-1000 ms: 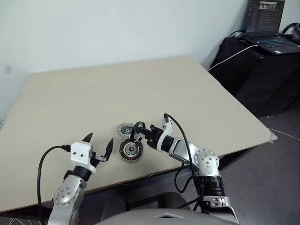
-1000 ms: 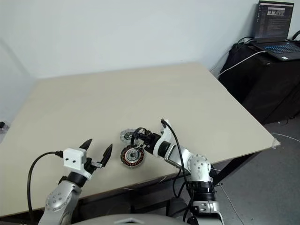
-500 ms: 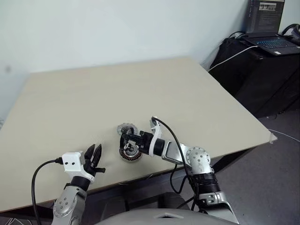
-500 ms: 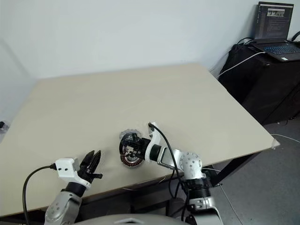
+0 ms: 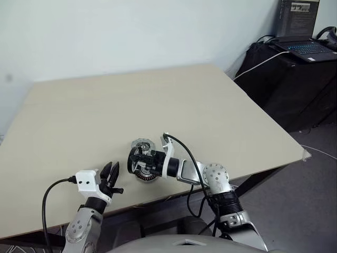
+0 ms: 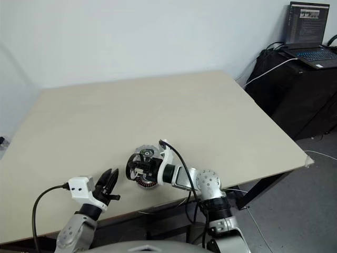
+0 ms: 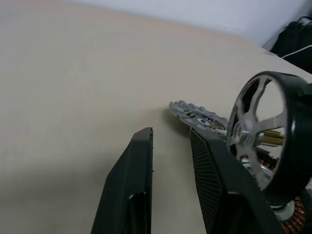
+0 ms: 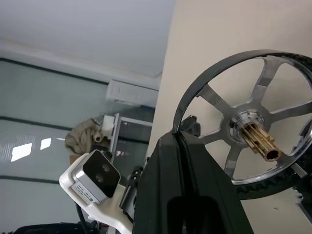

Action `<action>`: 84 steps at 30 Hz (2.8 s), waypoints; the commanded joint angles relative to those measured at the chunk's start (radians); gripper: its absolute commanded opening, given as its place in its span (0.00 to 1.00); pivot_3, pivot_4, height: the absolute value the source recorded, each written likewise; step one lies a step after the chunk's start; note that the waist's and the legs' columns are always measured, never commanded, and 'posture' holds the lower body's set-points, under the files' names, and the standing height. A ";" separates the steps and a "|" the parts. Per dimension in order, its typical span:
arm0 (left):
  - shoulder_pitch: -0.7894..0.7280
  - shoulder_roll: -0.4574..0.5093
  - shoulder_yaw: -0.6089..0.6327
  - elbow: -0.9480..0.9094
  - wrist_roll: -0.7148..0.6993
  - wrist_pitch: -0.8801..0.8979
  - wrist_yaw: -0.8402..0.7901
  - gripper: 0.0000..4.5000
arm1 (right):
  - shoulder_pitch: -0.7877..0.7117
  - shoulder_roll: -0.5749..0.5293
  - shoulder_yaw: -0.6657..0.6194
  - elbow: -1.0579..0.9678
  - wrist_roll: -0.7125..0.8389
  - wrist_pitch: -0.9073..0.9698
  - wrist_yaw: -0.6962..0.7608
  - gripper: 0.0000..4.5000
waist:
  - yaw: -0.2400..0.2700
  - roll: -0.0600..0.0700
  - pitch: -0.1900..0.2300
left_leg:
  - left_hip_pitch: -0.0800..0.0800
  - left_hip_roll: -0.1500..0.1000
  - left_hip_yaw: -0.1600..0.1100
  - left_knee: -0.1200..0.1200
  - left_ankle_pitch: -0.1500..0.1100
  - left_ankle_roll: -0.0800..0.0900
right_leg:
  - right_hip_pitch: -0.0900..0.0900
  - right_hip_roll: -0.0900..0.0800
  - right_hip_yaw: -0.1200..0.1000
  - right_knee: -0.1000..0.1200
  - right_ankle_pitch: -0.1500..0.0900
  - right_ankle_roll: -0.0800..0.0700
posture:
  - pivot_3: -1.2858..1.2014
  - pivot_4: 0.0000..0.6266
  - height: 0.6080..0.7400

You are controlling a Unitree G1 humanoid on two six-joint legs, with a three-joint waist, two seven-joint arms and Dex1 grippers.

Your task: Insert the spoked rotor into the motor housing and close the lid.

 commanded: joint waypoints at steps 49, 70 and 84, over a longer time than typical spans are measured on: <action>-0.073 -0.002 -0.019 0.076 0.003 -0.034 -0.040 0.27 | 0.148 -0.122 -0.139 -0.178 -0.140 0.113 0.047 0.59 | 0.007 0.001 0.001 | -0.001 -0.001 -0.004 0.000 -0.001 0.001 | -0.001 -0.002 -0.005 -0.003 0.000 0.000 | 0.52 0.00 1.00; -0.091 -0.005 -0.022 0.124 0.011 -0.064 -0.062 0.27 | 0.202 -0.343 0.058 -0.454 -0.595 -0.270 0.150 0.86 | 0.008 0.000 0.003 | -0.001 -0.001 -0.004 0.000 -0.001 0.000 | -0.001 -0.002 -0.006 -0.004 -0.001 0.000 | 0.52 0.00 1.00; -0.095 -0.003 -0.039 0.146 0.075 -0.141 -0.058 0.27 | 0.192 -0.420 0.311 -0.442 -1.086 -0.589 0.190 0.01 | 0.012 -0.005 0.005 | -0.001 -0.002 -0.004 0.000 -0.001 0.000 | -0.001 -0.002 -0.006 -0.004 -0.001 0.000 | 0.52 0.00 1.00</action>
